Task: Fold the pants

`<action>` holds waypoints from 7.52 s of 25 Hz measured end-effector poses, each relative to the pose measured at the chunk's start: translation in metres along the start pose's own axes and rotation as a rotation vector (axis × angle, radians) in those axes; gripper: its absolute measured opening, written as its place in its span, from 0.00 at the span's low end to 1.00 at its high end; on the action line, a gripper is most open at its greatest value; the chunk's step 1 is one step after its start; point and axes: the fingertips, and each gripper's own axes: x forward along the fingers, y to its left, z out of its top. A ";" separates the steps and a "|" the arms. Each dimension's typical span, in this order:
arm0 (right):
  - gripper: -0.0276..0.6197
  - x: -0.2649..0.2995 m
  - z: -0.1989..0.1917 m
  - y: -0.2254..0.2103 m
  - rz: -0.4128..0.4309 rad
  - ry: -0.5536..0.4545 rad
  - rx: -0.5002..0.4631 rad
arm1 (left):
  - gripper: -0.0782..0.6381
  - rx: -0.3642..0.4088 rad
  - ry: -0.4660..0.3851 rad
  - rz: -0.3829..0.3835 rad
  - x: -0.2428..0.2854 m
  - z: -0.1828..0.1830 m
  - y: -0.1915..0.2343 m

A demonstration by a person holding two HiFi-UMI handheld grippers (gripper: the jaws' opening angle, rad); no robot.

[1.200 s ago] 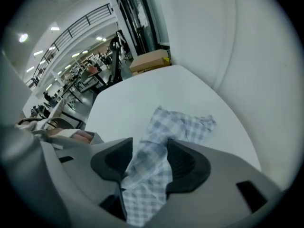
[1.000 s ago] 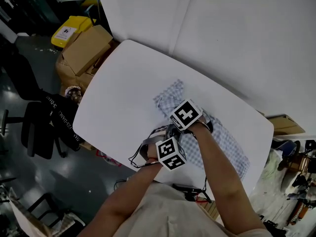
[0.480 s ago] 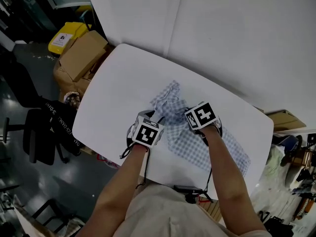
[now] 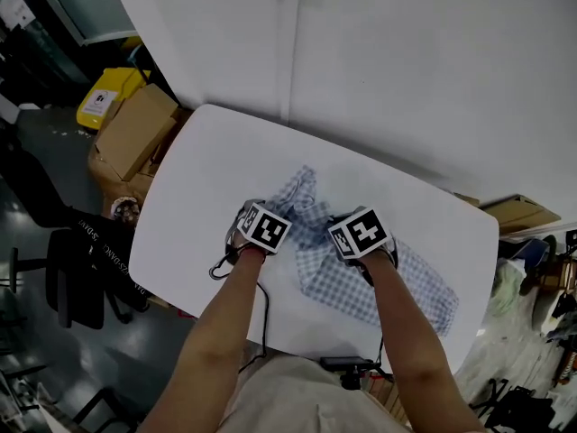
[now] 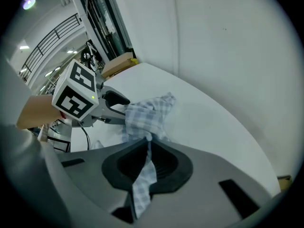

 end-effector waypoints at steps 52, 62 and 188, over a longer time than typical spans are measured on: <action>0.31 0.033 -0.109 0.030 -0.008 0.228 -0.163 | 0.16 -0.295 0.019 0.136 -0.110 -0.112 0.166; 0.36 0.033 -0.110 0.034 -0.008 0.271 -0.227 | 0.16 -0.346 0.072 0.174 -0.126 -0.162 0.200; 0.11 -0.056 0.133 0.142 0.204 -0.202 -1.294 | 0.15 -0.161 -0.266 -0.131 -0.238 -0.050 -0.036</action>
